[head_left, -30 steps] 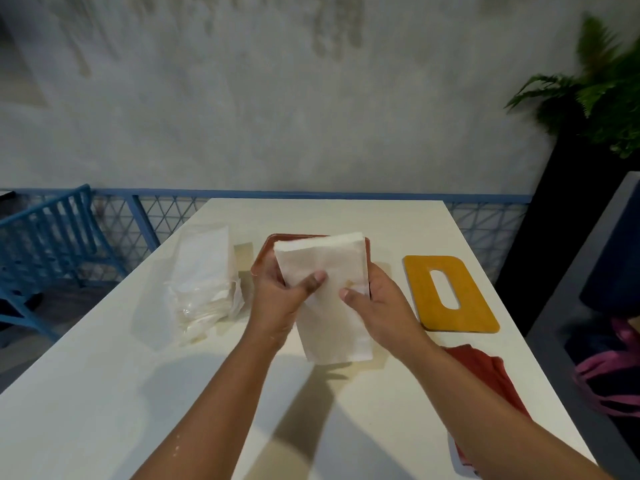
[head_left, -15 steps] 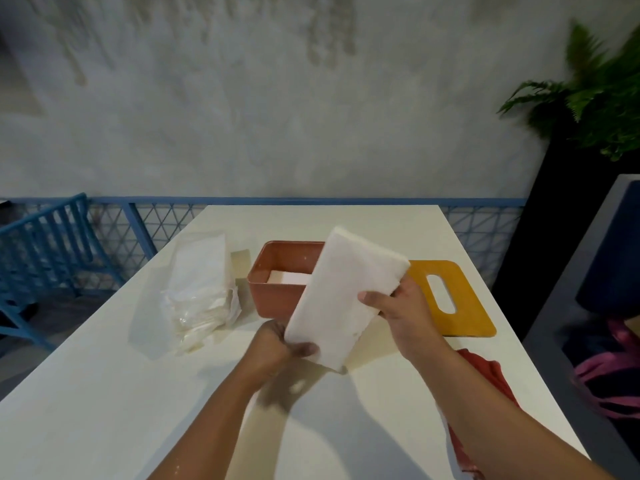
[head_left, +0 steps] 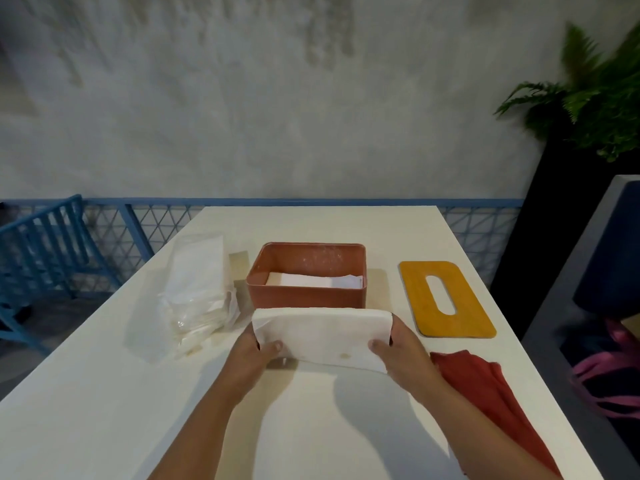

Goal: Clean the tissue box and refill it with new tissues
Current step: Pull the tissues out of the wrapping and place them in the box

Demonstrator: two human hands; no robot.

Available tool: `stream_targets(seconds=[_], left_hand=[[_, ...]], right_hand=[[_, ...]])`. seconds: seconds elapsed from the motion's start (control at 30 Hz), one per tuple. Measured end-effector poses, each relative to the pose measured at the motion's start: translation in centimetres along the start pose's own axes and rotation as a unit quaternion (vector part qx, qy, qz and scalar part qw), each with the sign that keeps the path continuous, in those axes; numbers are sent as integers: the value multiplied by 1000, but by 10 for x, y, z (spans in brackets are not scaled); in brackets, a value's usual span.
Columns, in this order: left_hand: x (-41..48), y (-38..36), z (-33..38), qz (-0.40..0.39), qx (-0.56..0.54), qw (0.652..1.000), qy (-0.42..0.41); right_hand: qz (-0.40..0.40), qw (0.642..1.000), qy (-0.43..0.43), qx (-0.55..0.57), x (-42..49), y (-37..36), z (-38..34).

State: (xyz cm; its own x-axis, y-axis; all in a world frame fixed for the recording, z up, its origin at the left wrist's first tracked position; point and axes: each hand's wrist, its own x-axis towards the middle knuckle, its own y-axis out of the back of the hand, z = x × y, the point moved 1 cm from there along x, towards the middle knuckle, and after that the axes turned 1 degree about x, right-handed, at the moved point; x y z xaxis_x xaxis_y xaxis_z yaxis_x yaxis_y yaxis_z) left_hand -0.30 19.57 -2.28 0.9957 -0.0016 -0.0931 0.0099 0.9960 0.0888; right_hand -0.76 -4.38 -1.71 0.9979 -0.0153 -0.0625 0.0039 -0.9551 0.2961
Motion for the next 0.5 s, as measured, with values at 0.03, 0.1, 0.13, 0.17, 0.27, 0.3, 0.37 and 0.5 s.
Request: stream_targets(seconds=[0.03,0.1,0.13,0.17,0.27,0.3,0.37,0.5], left_hand=[[0,0,0,5,19,1000,-3],[2,2,8,32,56,998,-24],[4,3,16,53,72,995,-41],[5,3,28,76,83,992,-60],[16,5,67,162,103,975,-112],[21,5,80,184,116,968,-125],[38,3,101,210,164,952,-148],[82,2,115,206,391,889,-121]], right_hand=[[5,1000,4,-6,0,-1,-1],[19,999,29,-13,3,2,-8],[34,998,44,-18,6,5,-16],[54,997,55,-23,9,9,-25],[118,990,74,38,22,17,-60],[142,985,81,52,28,19,-71],[177,978,100,36,45,20,-89],[170,974,94,-116,83,5,-100]])
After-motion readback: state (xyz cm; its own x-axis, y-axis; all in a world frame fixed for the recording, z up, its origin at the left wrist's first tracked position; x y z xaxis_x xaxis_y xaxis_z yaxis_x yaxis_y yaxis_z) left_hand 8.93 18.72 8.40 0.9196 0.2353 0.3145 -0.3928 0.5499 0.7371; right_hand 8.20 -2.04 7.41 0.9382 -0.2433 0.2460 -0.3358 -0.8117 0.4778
